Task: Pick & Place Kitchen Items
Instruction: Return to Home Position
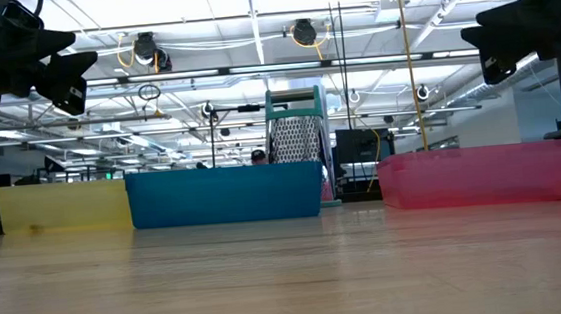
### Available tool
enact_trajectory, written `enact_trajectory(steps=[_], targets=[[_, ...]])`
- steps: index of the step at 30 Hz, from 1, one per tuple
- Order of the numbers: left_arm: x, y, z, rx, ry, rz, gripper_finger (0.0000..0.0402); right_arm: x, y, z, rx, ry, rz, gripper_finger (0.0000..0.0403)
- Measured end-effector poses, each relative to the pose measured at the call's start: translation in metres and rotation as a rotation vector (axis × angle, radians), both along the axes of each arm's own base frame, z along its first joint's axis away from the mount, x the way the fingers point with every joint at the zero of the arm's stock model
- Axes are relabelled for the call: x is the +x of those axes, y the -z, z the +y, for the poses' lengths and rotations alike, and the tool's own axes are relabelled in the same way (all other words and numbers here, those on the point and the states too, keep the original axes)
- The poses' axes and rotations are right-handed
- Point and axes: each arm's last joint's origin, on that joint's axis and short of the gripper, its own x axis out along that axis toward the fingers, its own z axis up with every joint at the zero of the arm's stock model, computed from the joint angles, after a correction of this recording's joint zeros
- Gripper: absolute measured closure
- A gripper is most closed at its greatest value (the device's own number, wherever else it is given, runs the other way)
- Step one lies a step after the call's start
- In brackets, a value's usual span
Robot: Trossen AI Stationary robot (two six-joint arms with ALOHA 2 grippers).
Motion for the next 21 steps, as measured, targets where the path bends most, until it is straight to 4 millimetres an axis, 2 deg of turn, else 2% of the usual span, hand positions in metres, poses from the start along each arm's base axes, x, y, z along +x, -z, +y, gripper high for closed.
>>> enact_trajectory(steps=[9,21], targets=[[0.000,0.000,0.000,0.000,0.000,0.000,0.0245,0.000,-0.001,0.000,0.038,-0.003,-0.002,0.0289],[0.000,0.000,0.000,0.000,0.000,0.000,0.0245,0.001,0.010,0.000,0.016,0.016,0.108,0.0287]])
